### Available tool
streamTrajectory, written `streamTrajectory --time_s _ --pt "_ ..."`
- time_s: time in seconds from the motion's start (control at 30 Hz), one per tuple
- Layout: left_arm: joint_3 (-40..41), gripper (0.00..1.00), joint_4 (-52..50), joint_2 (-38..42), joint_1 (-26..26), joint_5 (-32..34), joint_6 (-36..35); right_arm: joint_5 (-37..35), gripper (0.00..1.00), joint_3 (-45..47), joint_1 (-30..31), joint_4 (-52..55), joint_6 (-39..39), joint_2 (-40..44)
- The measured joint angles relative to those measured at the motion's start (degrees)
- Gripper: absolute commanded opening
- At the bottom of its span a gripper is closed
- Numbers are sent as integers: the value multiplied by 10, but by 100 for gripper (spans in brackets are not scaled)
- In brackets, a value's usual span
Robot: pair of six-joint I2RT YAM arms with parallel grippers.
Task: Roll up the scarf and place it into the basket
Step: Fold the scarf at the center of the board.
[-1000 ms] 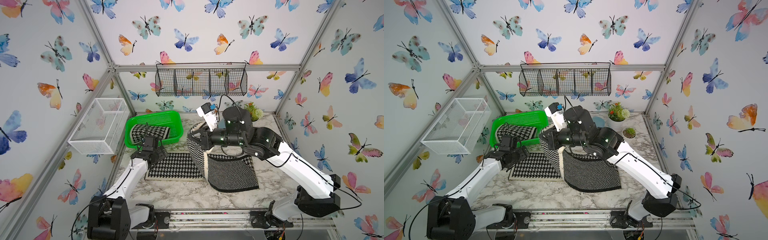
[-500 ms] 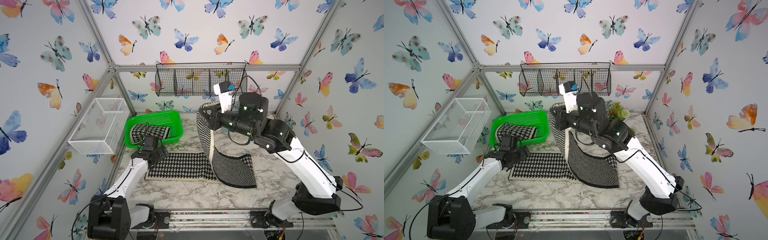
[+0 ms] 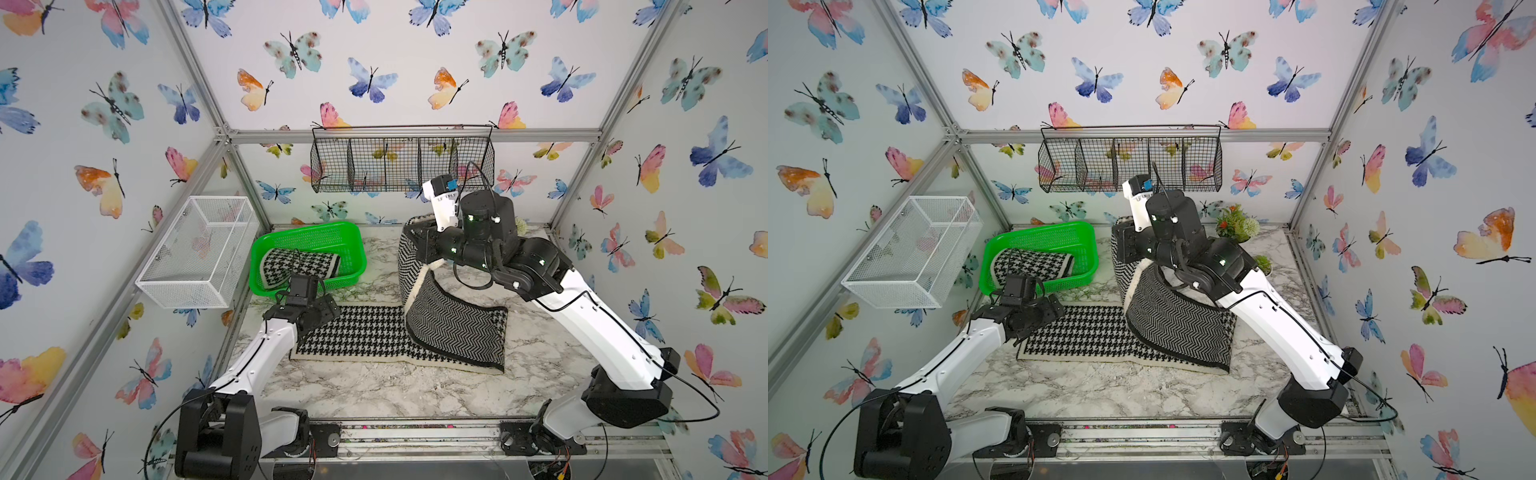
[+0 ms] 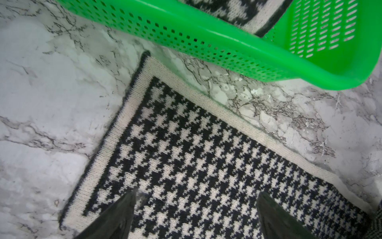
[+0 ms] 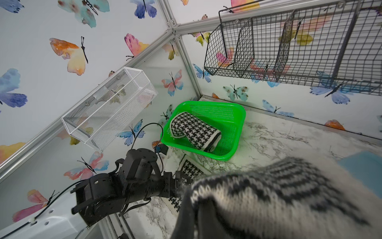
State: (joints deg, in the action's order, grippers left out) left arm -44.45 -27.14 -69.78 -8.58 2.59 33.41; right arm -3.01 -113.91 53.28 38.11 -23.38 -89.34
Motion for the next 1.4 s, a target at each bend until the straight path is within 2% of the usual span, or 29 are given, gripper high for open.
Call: streamTrajectory --time_s 0.17,0.37,0.7,0.9,1.1,1.4 --pt "-1 91 11 -11 -22 -6 0 -17 2 -11 0 23 1 21" --pt "-57 91 11 -87 -133 11 20 -44 2 -12 0 52 1 101" --pt "-298 91 0 -328 -367 49 88 -87 3 -34 -1 104 6 176" --pt "-454 91 -23 -472 -457 49 111 -107 4 -42 -1 130 8 180" --pt "-552 90 -40 -545 -504 25 127 -123 4 -43 -1 138 16 180" --pt "-651 91 -35 -586 -520 -24 141 -145 5 -59 -1 144 24 176"
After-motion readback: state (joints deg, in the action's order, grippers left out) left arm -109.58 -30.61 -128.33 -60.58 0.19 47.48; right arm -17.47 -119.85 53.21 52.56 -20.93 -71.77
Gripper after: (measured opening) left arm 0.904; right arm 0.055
